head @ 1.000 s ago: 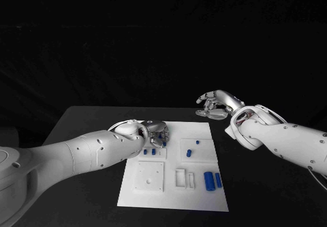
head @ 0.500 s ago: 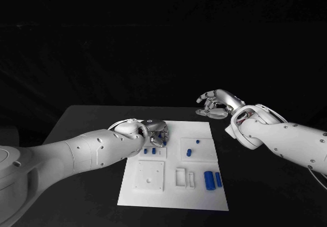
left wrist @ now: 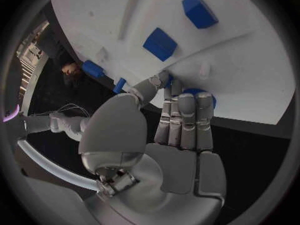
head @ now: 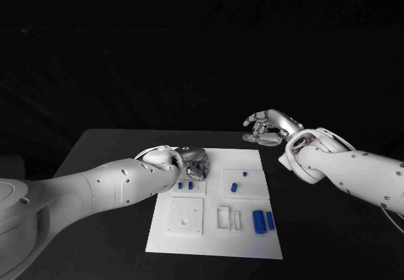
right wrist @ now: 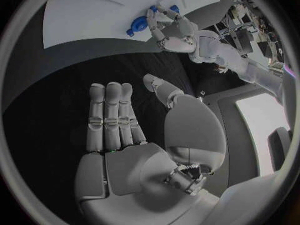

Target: Assemble the parts on the task board

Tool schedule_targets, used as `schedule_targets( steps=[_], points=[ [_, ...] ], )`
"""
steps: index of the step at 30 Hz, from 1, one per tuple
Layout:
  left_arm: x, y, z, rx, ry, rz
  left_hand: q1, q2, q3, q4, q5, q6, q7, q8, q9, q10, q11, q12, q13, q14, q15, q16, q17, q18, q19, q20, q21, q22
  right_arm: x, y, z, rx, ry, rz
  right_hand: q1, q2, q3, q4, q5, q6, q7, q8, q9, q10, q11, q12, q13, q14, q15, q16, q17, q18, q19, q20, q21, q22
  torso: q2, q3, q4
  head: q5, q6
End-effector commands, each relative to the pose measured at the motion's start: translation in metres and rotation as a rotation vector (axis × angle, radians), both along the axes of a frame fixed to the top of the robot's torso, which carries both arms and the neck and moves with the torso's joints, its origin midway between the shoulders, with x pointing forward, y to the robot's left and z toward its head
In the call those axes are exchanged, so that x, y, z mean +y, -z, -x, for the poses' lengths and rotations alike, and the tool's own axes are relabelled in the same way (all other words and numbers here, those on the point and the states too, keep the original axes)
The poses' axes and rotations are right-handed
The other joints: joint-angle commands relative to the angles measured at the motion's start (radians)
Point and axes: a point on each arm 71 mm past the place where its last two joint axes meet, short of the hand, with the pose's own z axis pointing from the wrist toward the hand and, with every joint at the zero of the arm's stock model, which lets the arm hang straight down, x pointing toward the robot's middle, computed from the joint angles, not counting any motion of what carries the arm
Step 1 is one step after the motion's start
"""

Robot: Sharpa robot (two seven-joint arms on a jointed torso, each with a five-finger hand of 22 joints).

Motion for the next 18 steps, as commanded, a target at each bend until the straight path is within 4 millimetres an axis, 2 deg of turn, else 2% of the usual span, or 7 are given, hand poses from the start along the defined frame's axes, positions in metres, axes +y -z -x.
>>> schedule_targets(
  steps=[1, 3, 6, 12, 18],
  points=[
    [0.0016, 0.0120, 0.0042, 0.047, 0.007, -0.024, 0.000, 0.017, -0.004, 0.004, -0.002, 0.009, 0.001, 0.004, 0.002, 0.010, 0.000, 0.005, 0.002, 0.009, -0.001, 0.005, -0.002, 0.049, 0.009, -0.028, 0.005, 0.016, 0.0013, -0.0002, 0.0002, -0.004, -0.010, 0.000, 0.006, -0.004, -0.004, -0.004, 0.003, 0.001, 0.008, 0.003, 0.000, -0.003, 0.010, -0.004, -0.002, 0.007, 0.000, -0.004, -0.001, 0.045, 0.006, 0.004, -0.005, 0.001, 0.000, 0.0007, 0.0001, 0.001, 0.001],
    [0.0028, 0.0111, 0.0036, 0.048, -0.006, 0.000, -0.004, 0.025, -0.004, 0.007, -0.001, 0.019, -0.002, 0.008, 0.002, 0.019, -0.003, 0.007, 0.002, 0.014, -0.005, 0.009, -0.002, 0.049, 0.013, -0.030, 0.008, 0.016, 0.0012, -0.0002, 0.0002, -0.003, -0.010, 0.000, 0.006, -0.004, -0.004, -0.004, 0.003, 0.001, 0.008, 0.004, 0.000, -0.003, 0.010, -0.004, -0.002, 0.007, 0.000, -0.004, -0.001, 0.045, 0.006, 0.004, -0.005, 0.001, 0.000, 0.0004, -0.0005, 0.001, 0.001],
    [0.0051, 0.0100, 0.0031, 0.041, -0.015, 0.018, -0.023, 0.045, -0.009, 0.020, -0.022, 0.033, -0.008, 0.013, 0.005, 0.032, -0.009, 0.009, 0.002, 0.023, -0.010, 0.013, -0.004, 0.049, 0.019, -0.035, 0.011, 0.015, 0.0010, -0.0002, 0.0002, -0.004, -0.009, 0.000, 0.006, -0.003, -0.004, -0.004, 0.005, 0.001, 0.008, 0.004, 0.000, -0.002, 0.010, -0.004, -0.004, 0.007, 0.000, -0.004, -0.001, 0.045, 0.006, 0.004, -0.006, 0.001, -0.001, 0.0006, -0.0008, 0.002, 0.002],
    [0.0069, 0.0078, 0.0028, 0.023, -0.025, 0.048, -0.023, 0.046, -0.008, 0.019, -0.023, 0.035, -0.008, 0.014, 0.005, 0.035, -0.010, 0.009, 0.002, 0.025, -0.012, 0.014, -0.004, 0.050, 0.020, -0.036, 0.012, 0.014, 0.0011, -0.0002, 0.0003, -0.004, -0.010, 0.000, 0.006, -0.003, -0.004, -0.005, 0.005, 0.001, 0.008, 0.004, 0.000, -0.002, 0.010, -0.004, -0.004, 0.007, 0.000, -0.004, -0.001, 0.045, 0.006, 0.004, -0.006, 0.001, -0.001, 0.0008, -0.0002, 0.002, 0.004],
    [0.0115, 0.0041, 0.0027, 0.000, -0.046, 0.112, -0.021, 0.050, -0.003, 0.013, -0.010, 0.045, -0.011, 0.018, 0.009, 0.052, -0.018, 0.010, 0.001, 0.046, -0.019, 0.023, -0.005, 0.054, 0.040, -0.046, 0.022, 0.014, 0.0008, -0.0003, 0.0003, -0.005, -0.010, 0.000, 0.007, -0.003, -0.004, -0.006, 0.010, 0.002, 0.008, 0.004, 0.000, -0.002, 0.010, -0.004, -0.007, 0.007, 0.000, -0.006, -0.001, 0.045, 0.007, 0.004, -0.008, 0.001, -0.001, 0.0009, 0.0000, 0.003, 0.008]
  ],
)
